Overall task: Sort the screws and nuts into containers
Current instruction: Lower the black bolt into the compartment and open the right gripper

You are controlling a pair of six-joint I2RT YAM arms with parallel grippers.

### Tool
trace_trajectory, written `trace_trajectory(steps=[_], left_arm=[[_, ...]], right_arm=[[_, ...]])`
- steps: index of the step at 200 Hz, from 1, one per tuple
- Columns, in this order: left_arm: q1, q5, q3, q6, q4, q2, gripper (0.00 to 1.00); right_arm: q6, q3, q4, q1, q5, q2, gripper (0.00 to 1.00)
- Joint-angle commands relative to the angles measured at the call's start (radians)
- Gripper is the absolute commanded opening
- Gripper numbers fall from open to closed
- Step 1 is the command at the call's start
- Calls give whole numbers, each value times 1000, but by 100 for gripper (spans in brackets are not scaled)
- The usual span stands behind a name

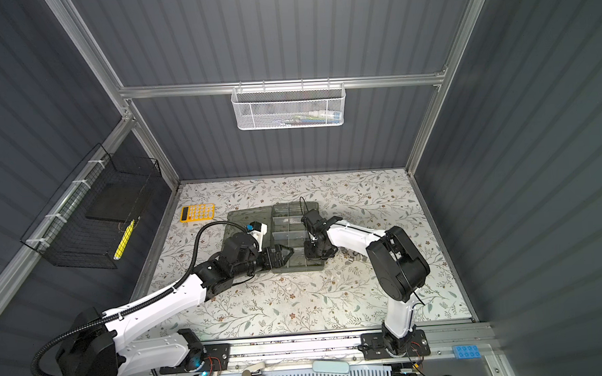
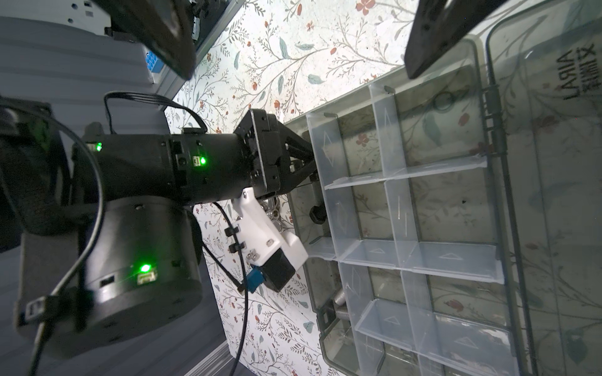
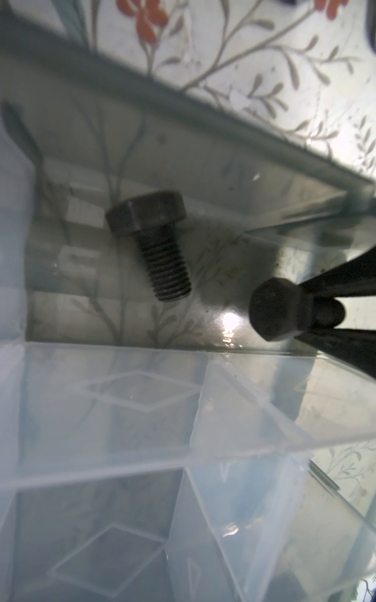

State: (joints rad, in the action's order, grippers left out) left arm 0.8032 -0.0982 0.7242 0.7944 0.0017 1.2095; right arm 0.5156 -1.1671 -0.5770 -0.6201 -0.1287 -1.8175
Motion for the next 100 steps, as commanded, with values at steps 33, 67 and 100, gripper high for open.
trace_trajectory(steps=[33, 67, 100], left_arm=[[-5, -5, 16, 3, 7, 1, 100], [-5, -5, 16, 2, 3, -5, 100], [-5, -3, 18, -3, -3, -11, 100]], right_arm=[[-3, -13, -16, -3, 15, 5, 27], [-4, -14, -29, -4, 27, 31, 33], [-5, -25, -47, -4, 38, 54, 37]])
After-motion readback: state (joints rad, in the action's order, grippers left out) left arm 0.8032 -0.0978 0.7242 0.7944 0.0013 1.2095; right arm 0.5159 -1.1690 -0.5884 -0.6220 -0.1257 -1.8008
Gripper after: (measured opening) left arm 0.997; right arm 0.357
